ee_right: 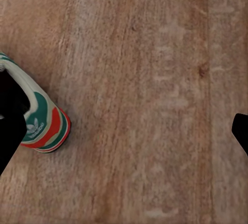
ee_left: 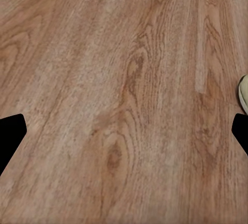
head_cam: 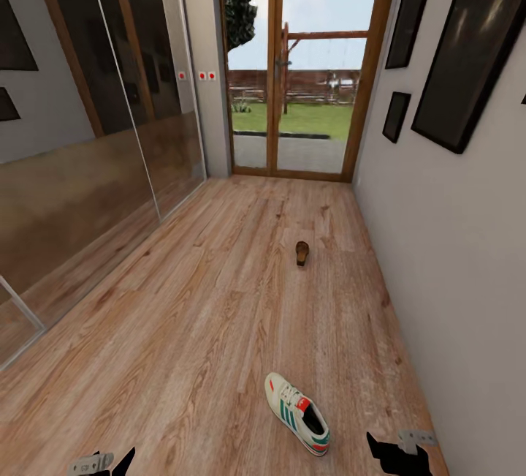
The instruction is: Pick up the two gym shoes and the two sandals from the corridor floor and place them onto the hallstand (shoe rack) in the corridor, making sure they are on the rack and not on the floor. Arrange them so the two gym shoes are next to each other and the two sandals are next to each other.
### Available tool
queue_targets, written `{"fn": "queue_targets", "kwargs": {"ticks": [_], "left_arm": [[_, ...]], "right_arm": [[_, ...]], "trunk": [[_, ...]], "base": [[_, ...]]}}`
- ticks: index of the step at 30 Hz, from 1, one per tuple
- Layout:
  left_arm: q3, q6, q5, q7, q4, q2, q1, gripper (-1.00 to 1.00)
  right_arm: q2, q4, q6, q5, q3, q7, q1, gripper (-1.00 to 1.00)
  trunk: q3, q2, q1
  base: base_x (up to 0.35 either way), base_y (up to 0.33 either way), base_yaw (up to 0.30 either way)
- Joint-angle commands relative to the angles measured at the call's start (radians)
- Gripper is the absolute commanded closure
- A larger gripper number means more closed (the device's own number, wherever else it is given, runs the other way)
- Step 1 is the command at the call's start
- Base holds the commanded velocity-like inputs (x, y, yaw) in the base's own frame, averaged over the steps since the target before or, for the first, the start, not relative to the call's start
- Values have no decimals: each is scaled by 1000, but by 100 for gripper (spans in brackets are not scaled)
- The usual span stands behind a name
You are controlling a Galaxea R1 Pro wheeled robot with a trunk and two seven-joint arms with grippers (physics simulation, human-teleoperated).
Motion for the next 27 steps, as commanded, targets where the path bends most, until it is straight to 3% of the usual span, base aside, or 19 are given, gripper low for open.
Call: {"fn": "queue_targets", "kwargs": {"ticks": [1,18,27], "left_arm": [[3,2,7,-9,1,0,-1,-100],[-4,2,7,-10,-10,5,-1,-100],[-3,2,7,-11,-12,7,-1,-100]], "right_arm": [[0,0,-3,9,-9,5,-1,-100],[4,1,-4,8,-9,3,-1,-100],[4,0,-4,8,-10,3,-1,-100]], "trunk": [[-1,0,0],[-1,0,0],[-1,0,0]], "base": [[0,0,0],[4,0,0],[178,-30,0]]}}
